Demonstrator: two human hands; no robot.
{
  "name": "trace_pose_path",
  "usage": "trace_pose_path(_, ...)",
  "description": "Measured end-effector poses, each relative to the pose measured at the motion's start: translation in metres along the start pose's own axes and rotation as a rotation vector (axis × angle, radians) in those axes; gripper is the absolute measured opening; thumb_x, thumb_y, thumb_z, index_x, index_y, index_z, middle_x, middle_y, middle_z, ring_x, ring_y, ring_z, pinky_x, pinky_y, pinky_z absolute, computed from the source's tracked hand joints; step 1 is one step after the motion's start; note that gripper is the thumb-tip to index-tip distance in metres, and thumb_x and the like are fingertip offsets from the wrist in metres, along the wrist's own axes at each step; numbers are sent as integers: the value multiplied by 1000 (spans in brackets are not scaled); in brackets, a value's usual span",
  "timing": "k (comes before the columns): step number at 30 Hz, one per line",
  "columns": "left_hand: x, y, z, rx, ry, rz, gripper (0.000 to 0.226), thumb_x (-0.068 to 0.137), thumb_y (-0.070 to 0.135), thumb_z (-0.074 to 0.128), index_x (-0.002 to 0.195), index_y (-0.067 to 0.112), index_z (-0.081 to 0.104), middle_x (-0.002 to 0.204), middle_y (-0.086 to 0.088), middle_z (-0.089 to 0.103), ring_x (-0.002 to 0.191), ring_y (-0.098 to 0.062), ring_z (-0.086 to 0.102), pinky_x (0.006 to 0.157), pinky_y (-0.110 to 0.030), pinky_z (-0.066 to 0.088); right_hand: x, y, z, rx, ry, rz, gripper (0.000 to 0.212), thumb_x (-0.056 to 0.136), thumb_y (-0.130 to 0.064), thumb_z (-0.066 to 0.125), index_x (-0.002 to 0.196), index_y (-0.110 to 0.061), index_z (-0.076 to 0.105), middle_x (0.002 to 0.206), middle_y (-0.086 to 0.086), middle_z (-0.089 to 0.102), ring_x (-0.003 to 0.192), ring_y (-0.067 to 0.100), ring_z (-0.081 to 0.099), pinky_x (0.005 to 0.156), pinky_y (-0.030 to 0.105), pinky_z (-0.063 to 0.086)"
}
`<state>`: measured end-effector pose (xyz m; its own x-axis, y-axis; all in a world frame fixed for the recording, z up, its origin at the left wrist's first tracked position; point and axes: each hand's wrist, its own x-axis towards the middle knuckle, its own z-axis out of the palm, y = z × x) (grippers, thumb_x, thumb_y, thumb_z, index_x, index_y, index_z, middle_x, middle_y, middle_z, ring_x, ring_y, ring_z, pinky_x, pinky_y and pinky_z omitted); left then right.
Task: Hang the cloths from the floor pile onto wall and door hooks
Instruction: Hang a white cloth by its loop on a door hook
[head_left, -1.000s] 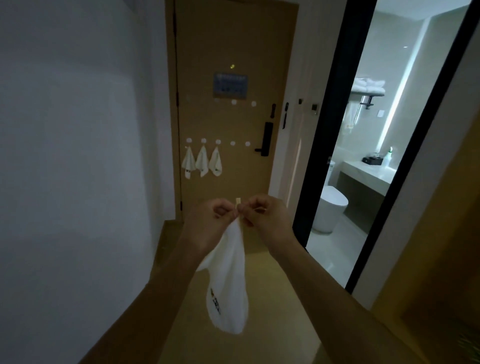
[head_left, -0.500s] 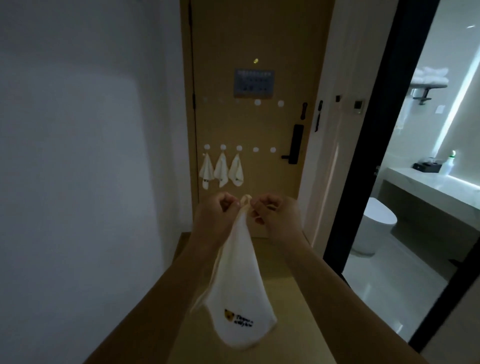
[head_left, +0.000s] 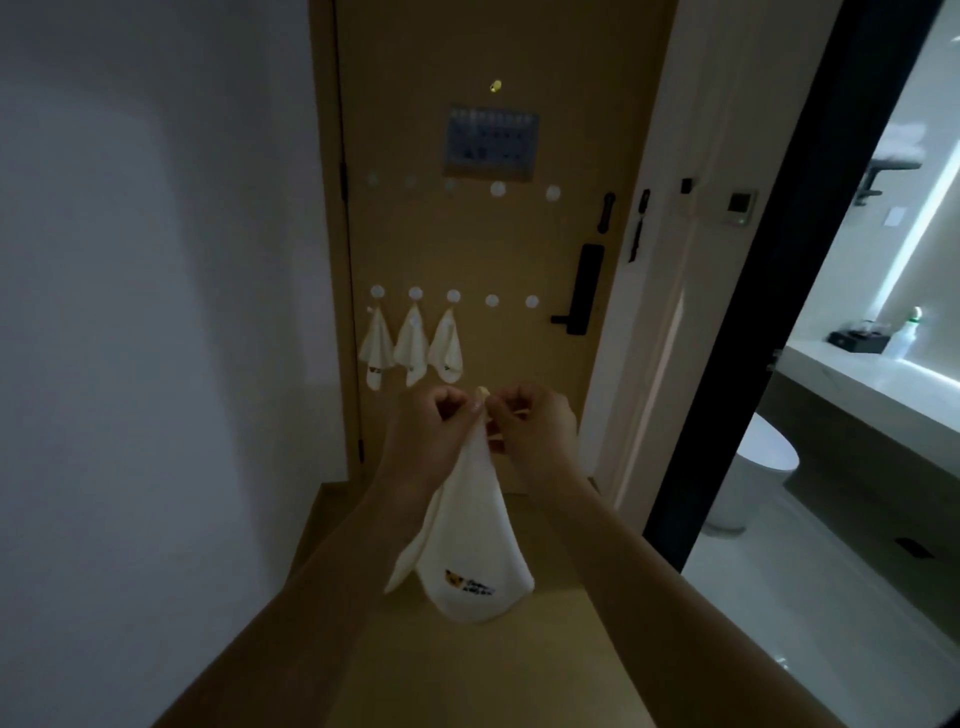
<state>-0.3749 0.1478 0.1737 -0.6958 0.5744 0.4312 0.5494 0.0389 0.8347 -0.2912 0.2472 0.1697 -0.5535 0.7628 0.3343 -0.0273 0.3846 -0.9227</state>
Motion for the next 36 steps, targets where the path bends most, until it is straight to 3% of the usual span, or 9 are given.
trace_pose_path(5, 76, -38, 28, 1, 7, 33, 11, 89, 34, 65, 82, 25, 65, 76, 11, 65, 71, 4, 61, 61, -10, 46, 77, 39, 15, 30, 49, 51, 11, 93, -15, 61, 82, -14, 66, 80, 5, 70, 68, 13, 71, 59, 27, 59)
trace_pose_path(9, 144, -62, 45, 10, -38, 12, 13, 92, 31, 63, 95, 20, 70, 85, 10, 68, 80, -2, 64, 74, -24, 54, 139, 62, 29, 62, 87, 95, 10, 92, -14, 62, 83, -14, 67, 78, 5, 71, 69, 16, 71, 61, 28, 58)
trace_pose_path(12, 195, -75, 55, -8, -70, 52, 10, 93, 27, 63, 90, 20, 68, 80, 11, 66, 77, 8, 60, 62, -4, 44, 180, 72, 40, 67, 87, 92, 7, 90, -19, 66, 84, -17, 70, 76, 0, 72, 70, 14, 71, 61, 24, 56)
trace_pose_path(14, 226, -84, 63, -2, -106, 80, 10, 94, 29, 62, 89, 22, 67, 79, 13, 65, 74, 13, 58, 59, 0, 39, 206, 77, 48, 60, 102, 65, 7, 89, -22, 68, 84, -19, 71, 77, -1, 72, 72, 14, 71, 62, 25, 57)
trace_pose_path(18, 281, -109, 84, -13, -140, 103, 9, 94, 25, 60, 91, 19, 66, 82, 13, 64, 78, 2, 59, 63, -9, 41, 258, 92, 59, 34, 144, 44, 12, 87, -27, 69, 75, -25, 68, 76, -2, 71, 74, 14, 71, 66, 32, 60)
trace_pose_path(21, 318, -133, 101, -7, -90, 118, 7, 93, 26, 61, 88, 22, 63, 76, 17, 60, 73, 6, 57, 60, -7, 41, 298, 108, 70, 6, 173, 67, 14, 87, -27, 67, 73, -27, 66, 74, -3, 70, 74, 15, 70, 70, 39, 60)
trace_pose_path(24, 353, -159, 119, 13, -72, 101, 6, 93, 27, 61, 87, 26, 61, 75, 19, 59, 70, 11, 55, 59, -4, 41, 338, 128, 81, 29, 155, 117, 17, 87, -27, 66, 70, -26, 65, 74, -2, 72, 75, 16, 71, 73, 39, 60)
trace_pose_path(31, 431, -210, 165, 44, -38, 31, 16, 93, 36, 61, 79, 27, 60, 69, 17, 60, 66, 5, 57, 55, -9, 39, 433, 184, 104, 69, 92, 183, 18, 86, -31, 69, 79, -14, 69, 74, 2, 73, 73, 15, 72, 73, 38, 59)
trace_pose_path(36, 499, -233, 202, 90, -4, -47, 12, 94, 26, 60, 83, 28, 58, 75, 20, 57, 72, 7, 54, 59, -9, 38, 516, 221, 106, 33, 85, 190, 13, 87, -23, 66, 77, -14, 67, 72, 0, 70, 71, 14, 67, 64, 30, 55)
